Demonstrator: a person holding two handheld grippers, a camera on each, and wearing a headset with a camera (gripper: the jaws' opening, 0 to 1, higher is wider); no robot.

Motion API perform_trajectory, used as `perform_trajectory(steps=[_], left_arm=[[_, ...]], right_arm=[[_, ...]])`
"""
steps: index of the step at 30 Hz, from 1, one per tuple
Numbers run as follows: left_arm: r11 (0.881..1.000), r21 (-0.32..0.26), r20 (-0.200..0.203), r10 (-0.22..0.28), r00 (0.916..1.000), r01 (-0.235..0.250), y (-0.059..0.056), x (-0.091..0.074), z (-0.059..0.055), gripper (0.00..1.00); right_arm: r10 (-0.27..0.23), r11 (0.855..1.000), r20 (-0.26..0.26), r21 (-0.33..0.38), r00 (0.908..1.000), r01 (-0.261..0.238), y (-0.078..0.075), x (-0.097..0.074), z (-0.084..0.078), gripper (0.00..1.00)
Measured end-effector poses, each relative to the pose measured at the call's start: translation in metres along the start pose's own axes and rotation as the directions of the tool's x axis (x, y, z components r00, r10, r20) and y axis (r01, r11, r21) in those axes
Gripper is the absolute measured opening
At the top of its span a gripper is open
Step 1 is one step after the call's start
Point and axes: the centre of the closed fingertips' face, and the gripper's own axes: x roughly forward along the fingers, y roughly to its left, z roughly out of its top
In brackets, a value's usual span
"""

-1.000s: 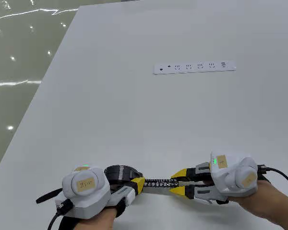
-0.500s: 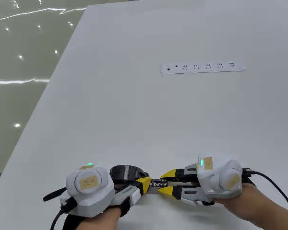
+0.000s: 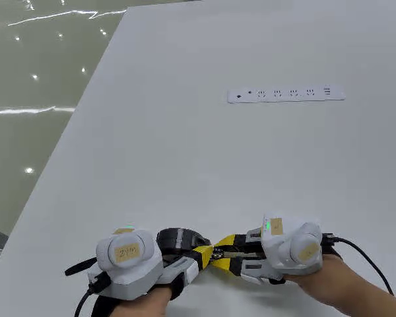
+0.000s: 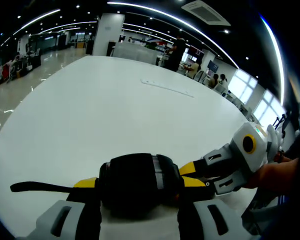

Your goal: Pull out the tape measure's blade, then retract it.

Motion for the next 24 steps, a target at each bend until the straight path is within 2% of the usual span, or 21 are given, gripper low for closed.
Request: perform_trajectory(steps=[12,16,24], left_arm=[[1.0,0.024,-0.001,0.004,1.0,-0.004,0.0001,0.0011,-0.0006,0.59],[0.998,0.059,-0.008,0.002,1.0,-0.002,-0.0022,0.0013,-0.0021,0.59],[0.998,0.059,-0.007,0.006,1.0,-0.005,-0.0014,0.0016,-0.0017,0.6]], right_arm=[[-0.005,1.0,-0.011,0.014,0.9999,0.005,0.0006,0.0015,-0.003,0.13],[-0.004,1.0,-0.029,0.011,0.9996,0.005,0.0031,0.0029,-0.0063,0.14],[-0.012,1.0,-0.032,0.002,0.9994,0.012,0.0028,0.0024,-0.0064,0.15]])
